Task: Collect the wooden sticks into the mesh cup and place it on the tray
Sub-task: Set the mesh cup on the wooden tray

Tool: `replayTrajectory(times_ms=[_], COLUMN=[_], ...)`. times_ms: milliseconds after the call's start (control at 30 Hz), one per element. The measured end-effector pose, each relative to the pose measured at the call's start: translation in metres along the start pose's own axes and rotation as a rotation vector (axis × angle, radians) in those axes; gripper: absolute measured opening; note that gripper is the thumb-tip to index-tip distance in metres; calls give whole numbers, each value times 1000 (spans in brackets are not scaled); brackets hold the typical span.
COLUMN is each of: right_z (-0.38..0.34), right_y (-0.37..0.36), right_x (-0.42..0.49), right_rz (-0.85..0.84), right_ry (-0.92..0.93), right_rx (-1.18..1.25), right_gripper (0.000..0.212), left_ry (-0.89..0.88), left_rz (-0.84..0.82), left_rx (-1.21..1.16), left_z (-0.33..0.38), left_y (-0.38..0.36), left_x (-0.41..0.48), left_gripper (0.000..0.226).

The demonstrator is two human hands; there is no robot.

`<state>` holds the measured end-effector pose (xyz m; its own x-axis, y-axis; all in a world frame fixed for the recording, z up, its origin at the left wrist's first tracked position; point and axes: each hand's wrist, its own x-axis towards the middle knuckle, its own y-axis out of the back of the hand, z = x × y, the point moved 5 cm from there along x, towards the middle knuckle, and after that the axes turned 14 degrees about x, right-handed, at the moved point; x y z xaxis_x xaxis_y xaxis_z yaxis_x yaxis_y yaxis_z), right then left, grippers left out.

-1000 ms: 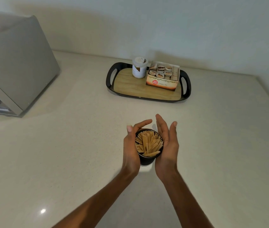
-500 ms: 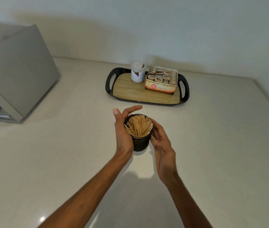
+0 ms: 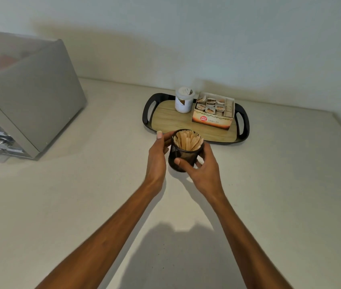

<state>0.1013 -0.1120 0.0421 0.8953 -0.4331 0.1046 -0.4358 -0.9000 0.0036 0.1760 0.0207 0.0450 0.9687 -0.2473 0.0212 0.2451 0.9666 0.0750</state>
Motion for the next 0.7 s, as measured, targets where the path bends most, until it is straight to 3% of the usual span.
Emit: replayTrajectory(times_ms=[200,700], right_z=[-2,30], right_y=[-9,-45], right_x=[63,187], right_rz=[48,6], right_ry=[71,120], right_rx=[-69,-65], right_gripper=[81,78], left_ry=[-83,-64], left_rz=[-29,8], left_rx=[48,118], left_z=[1,-21], left_y=[6,-2], left_x=[34,146], left_gripper=[37,48])
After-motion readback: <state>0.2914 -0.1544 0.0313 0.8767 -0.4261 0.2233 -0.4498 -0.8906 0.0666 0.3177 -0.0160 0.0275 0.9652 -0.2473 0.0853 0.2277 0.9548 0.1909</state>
